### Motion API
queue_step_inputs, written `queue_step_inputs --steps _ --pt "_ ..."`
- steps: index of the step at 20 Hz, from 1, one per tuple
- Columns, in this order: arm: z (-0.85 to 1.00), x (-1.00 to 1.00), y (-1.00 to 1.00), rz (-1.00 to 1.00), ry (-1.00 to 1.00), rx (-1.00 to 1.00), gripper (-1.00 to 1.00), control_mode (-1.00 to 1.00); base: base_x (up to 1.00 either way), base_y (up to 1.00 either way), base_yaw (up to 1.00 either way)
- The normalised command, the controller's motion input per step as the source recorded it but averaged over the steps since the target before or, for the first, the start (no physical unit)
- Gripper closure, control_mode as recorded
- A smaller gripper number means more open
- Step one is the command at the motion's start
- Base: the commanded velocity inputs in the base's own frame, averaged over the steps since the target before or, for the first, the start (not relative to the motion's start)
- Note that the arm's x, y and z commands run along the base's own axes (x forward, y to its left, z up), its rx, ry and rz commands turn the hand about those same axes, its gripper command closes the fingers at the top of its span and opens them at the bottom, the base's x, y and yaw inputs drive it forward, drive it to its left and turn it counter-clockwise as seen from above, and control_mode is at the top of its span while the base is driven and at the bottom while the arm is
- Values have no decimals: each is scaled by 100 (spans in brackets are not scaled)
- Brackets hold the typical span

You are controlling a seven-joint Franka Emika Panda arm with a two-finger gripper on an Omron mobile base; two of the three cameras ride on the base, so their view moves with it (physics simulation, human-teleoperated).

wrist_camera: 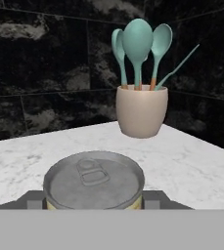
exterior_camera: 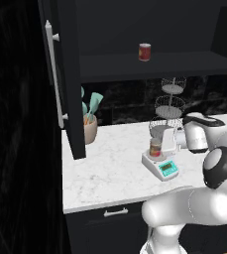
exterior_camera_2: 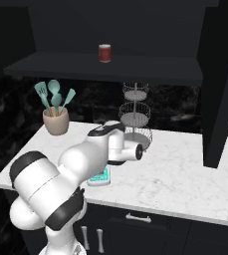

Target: Pick the canned food and place it on the digital scale for weighing, and close the cabinet.

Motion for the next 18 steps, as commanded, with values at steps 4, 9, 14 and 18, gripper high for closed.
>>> queue_step_inputs --steps 4,9,14,18 --pt "-7 0 -30 0 0 0 -100 -100 0 0 0" --pt "0 -2 -4 0 0 0 -100 -100 0 0 0" --pt "0 -44 6 0 0 0 -100 -100 0 0 0" --pt "0 -33 0 1 0 0 -100 -100 0 0 0"
